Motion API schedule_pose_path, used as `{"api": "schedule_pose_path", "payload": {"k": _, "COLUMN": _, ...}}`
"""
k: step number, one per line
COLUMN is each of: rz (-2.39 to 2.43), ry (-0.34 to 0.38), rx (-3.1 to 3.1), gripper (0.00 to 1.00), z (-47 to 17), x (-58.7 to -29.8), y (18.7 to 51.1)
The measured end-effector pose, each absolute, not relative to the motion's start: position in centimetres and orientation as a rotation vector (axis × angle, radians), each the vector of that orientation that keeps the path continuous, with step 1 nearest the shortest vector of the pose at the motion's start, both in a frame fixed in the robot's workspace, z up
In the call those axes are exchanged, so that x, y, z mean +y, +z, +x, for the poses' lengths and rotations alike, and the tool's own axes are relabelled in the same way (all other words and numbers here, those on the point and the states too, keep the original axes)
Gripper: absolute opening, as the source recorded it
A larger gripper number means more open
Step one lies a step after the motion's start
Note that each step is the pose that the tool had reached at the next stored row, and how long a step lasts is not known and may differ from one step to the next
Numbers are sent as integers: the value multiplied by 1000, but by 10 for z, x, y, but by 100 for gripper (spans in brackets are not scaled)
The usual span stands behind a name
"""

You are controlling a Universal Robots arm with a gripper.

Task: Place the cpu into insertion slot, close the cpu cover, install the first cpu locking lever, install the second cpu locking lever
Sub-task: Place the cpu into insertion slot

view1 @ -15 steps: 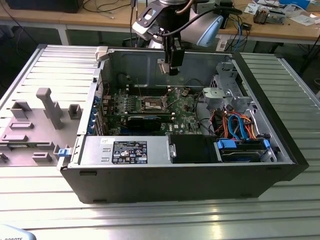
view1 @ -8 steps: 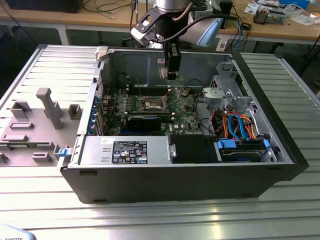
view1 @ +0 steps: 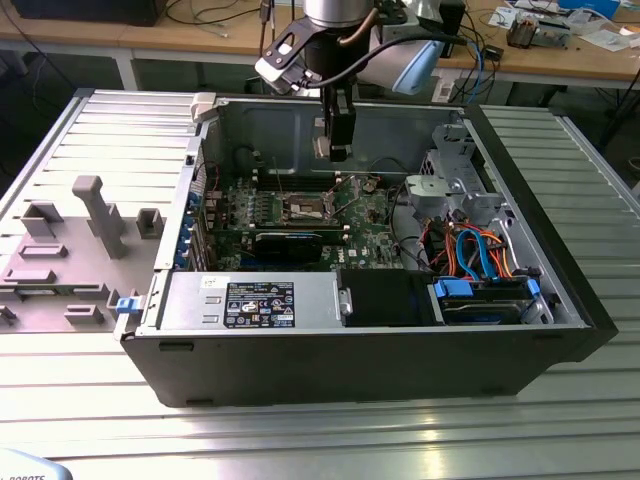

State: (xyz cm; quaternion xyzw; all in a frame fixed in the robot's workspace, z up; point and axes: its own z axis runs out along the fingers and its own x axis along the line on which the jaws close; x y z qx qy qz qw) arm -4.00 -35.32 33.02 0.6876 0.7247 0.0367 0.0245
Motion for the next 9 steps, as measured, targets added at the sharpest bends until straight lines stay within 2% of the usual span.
{"api": "schedule_pose_path", "payload": {"k": 9, "rz": 2127, "ry": 113, "rx": 2242, "gripper": 54, "z": -40, "x": -353, "y": 330}}
